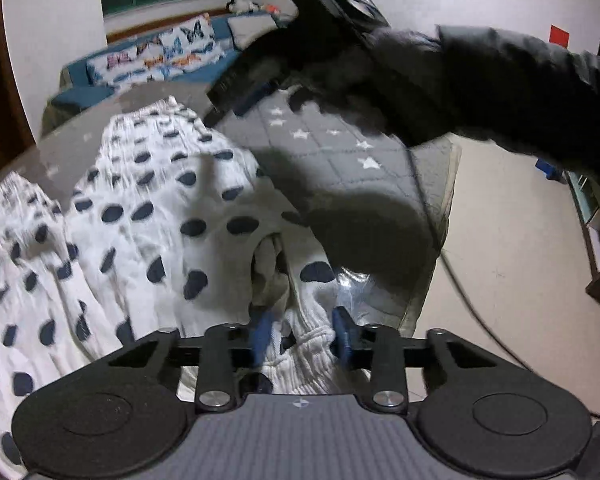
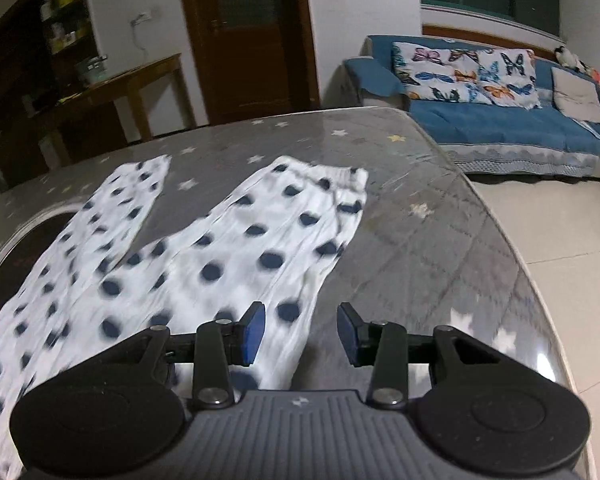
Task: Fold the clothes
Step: 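Hold the leg cuff with the left tool while the right tool reaches over the trousers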
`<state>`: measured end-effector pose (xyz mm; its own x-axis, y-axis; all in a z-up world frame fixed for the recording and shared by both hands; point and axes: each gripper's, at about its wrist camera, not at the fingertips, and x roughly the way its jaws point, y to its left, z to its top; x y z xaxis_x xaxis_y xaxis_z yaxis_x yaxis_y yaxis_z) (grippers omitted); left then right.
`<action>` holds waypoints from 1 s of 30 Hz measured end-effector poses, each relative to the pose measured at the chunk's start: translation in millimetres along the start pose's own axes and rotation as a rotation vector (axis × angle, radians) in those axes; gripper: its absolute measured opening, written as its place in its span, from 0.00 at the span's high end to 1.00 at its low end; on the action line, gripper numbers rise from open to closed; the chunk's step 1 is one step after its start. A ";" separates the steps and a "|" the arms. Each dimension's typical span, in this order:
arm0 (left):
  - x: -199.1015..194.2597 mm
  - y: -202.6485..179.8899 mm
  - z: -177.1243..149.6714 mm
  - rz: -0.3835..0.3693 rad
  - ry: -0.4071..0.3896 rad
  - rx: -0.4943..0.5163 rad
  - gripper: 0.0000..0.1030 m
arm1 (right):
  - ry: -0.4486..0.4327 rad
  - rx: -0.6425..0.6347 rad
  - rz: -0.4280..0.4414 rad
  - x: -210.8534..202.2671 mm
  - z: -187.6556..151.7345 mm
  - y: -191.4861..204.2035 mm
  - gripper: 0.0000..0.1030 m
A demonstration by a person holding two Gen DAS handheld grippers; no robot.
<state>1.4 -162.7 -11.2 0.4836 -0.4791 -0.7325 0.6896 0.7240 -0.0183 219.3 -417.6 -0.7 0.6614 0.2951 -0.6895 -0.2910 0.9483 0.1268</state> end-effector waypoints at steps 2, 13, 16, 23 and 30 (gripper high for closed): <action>0.4 5.7 0.0 -0.019 0.004 -0.023 0.84 | 0.001 0.011 -0.009 15.0 11.8 -4.4 0.61; -23.0 47.9 13.4 -0.111 -0.069 -0.207 0.88 | 0.005 0.057 -0.074 101.7 75.7 -22.5 0.61; -26.4 54.8 15.5 -0.117 -0.080 -0.230 0.88 | 0.008 0.076 -0.092 120.7 83.9 -25.6 0.61; -28.7 60.4 15.8 -0.126 -0.087 -0.252 0.88 | -0.003 0.071 -0.124 135.2 89.3 -22.7 0.80; -39.4 57.5 11.5 -0.113 -0.107 -0.254 0.88 | -0.023 0.107 -0.146 126.3 96.4 -26.4 0.95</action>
<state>28.2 -107.9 24.5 0.4747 -0.6040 -0.6402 0.5923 0.7572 -0.2753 377.2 -394.1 -22.4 0.7074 0.1548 -0.6896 -0.1162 0.9879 0.1026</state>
